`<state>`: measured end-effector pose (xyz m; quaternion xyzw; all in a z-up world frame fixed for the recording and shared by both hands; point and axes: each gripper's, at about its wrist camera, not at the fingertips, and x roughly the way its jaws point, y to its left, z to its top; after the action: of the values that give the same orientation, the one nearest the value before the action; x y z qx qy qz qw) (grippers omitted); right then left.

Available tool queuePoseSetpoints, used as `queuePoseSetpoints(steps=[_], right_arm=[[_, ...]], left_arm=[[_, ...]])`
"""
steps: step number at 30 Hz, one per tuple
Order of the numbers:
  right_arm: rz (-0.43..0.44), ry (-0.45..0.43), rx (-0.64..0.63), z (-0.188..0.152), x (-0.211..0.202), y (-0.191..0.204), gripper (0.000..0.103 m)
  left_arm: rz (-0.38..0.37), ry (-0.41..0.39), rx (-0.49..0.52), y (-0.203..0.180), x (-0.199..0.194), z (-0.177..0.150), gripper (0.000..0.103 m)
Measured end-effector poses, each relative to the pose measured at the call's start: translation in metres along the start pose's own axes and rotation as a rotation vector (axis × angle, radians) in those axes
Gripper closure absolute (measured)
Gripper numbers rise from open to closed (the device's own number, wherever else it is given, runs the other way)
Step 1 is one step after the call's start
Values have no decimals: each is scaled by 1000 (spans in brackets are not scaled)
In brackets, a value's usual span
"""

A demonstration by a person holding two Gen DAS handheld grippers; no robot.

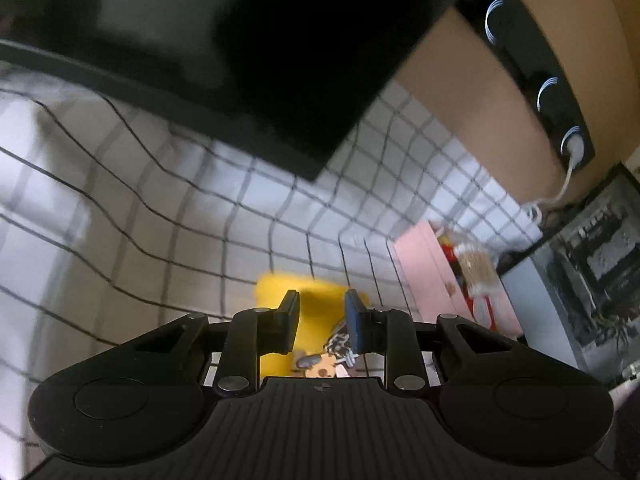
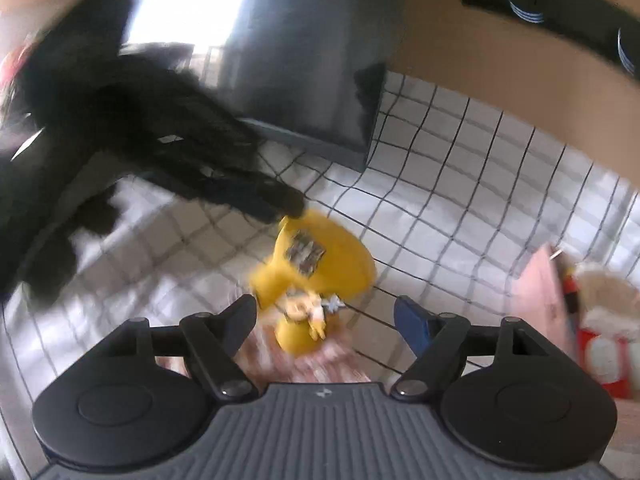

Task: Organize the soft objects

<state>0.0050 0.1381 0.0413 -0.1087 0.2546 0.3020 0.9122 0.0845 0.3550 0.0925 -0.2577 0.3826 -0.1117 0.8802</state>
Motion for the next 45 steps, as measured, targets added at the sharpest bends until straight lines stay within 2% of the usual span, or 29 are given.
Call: queuePoseSetpoints(steps=[5, 7, 9, 12, 15, 17, 18, 20, 23, 25, 27, 29, 33, 36, 39, 43, 45], right_arm=[[97, 69, 273, 11, 43, -17, 26], [123, 105, 335, 12, 60, -18, 26], [141, 120, 341, 13, 76, -15, 26], [74, 126, 264, 16, 99, -2, 23], [79, 177, 200, 20, 116, 2, 38], [115, 192, 172, 24, 110, 0, 56], [130, 197, 165, 27, 104, -3, 61], [167, 194, 171, 31, 79, -14, 82], [195, 173, 187, 29, 34, -38, 84], [185, 176, 207, 22, 5, -57, 84], [151, 198, 233, 11, -20, -75, 84], [82, 215, 253, -2, -47, -94, 84], [-90, 229, 224, -28, -93, -122, 84], [-209, 311, 158, -48, -113, -135, 84], [-290, 426, 19, -68, -127, -142, 84], [-377, 550, -323, -93, -119, -130, 84], [-391, 570, -432, -102, -104, -120, 84]], left_arm=[[115, -44, -2, 17, -46, -15, 76], [152, -43, -34, 26, -64, -27, 76], [170, -37, -77, 35, -77, -43, 76], [193, -16, -110, 44, -89, -66, 76], [216, 26, -70, 43, -91, -81, 76], [219, 56, 1, 34, -88, -83, 76], [213, 69, 37, 28, -86, -84, 76], [177, 107, 119, 16, -79, -81, 76], [130, 161, 195, 2, -60, -79, 76], [135, 186, 214, 0, -44, -78, 76], [153, 211, 226, -2, -26, -75, 76], [139, 241, 235, -4, -11, -73, 76], [45, 305, 245, -22, 11, -77, 76], [-19, 355, 320, -53, 22, -93, 76], [-20, 394, 432, -85, 27, -117, 76], [69, 373, 555, -115, 34, -142, 76], [104, 361, 553, -122, 36, -145, 76]])
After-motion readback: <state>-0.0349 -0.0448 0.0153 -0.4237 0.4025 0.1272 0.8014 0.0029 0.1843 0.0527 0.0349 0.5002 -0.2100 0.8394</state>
